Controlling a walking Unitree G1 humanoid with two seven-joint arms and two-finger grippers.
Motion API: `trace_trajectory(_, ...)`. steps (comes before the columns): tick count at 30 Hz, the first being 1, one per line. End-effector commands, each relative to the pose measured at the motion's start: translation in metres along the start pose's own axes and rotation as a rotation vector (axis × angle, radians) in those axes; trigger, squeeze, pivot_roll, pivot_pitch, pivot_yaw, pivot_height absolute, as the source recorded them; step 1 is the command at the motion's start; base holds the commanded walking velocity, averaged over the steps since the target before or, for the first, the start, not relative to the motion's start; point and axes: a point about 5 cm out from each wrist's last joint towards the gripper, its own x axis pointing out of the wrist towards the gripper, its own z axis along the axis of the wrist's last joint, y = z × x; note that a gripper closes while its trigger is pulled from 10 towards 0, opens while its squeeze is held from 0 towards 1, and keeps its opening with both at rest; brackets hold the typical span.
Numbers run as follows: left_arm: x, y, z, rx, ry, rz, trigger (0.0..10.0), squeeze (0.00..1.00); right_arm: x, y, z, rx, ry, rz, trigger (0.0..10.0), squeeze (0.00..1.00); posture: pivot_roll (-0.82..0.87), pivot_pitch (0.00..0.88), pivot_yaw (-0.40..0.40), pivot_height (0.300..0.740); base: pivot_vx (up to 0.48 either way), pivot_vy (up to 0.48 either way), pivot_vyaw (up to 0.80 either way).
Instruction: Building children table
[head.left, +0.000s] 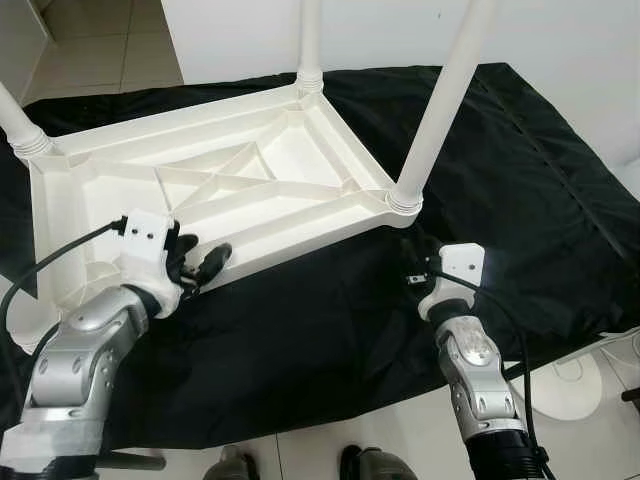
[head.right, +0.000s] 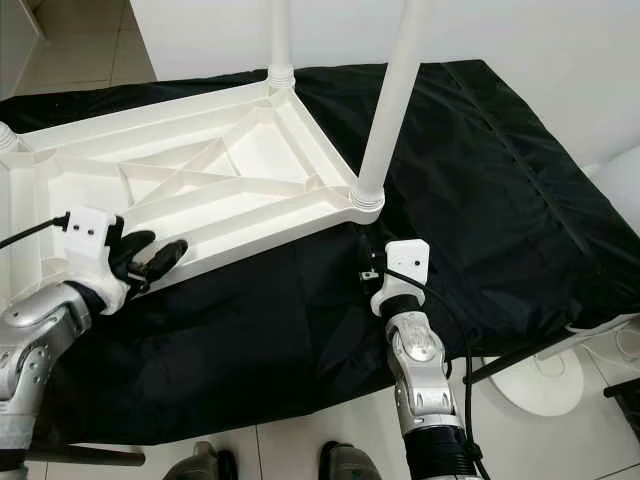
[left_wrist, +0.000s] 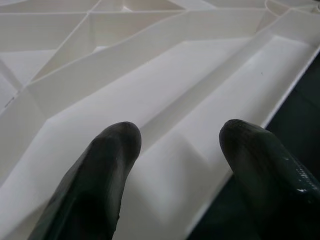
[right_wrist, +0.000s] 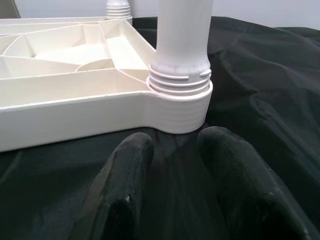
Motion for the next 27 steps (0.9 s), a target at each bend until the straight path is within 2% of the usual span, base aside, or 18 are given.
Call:
trace_trajectory(1, -0.006, -0.017, -0.001, 0.022, 0.018, -0.297, 10.0, 0.0, -0.004, 0.001, -0.002, 0.001, 0.016, 0.01, 10.0, 0.0, -0.02, 0.114, 0.001, 0.74, 0.0, 0.0, 0.0)
trace_trajectory(7, -0.009, -0.022, -0.009, 0.071, 0.068, -0.343, 10.0, 0.0, -0.007, 0.001, -0.003, 0.009, 0.024, 0.019, 10.0, 0.0, -0.02, 0.11, 0.002, 0.74, 0.0, 0.0, 0.0)
trace_trajectory(12, -0.005, -0.02, -0.026, 0.153, 0.148, -0.319, 10.0, 0.0, -0.007, 0.006, -0.007, 0.015, 0.04, 0.031, 10.0, 0.0, -0.02, 0.1, 0.012, 0.74, 0.0, 0.0, 0.0)
trace_trajectory(17, 0.001, -0.012, -0.029, 0.223, 0.184, -0.263, 10.0, 0.0, -0.006, 0.008, -0.007, 0.013, 0.043, 0.039, 10.0, 0.0, -0.02, 0.095, 0.015, 0.74, 0.0, 0.0, 0.0)
trace_trajectory(20, 0.005, -0.007, -0.032, 0.243, 0.215, -0.222, 10.0, 0.0, -0.005, 0.008, -0.007, 0.006, 0.043, 0.043, 10.0, 0.0, -0.03, 0.093, 0.013, 0.74, 0.0, 0.0, 0.0)
trace_trajectory(27, 0.012, -0.006, -0.028, 0.239, 0.196, -0.196, 10.0, 0.0, -0.002, 0.006, -0.006, -0.011, 0.039, 0.045, 10.0, 0.0, -0.03, 0.09, 0.011, 0.74, 0.0, 0.0, 0.0)
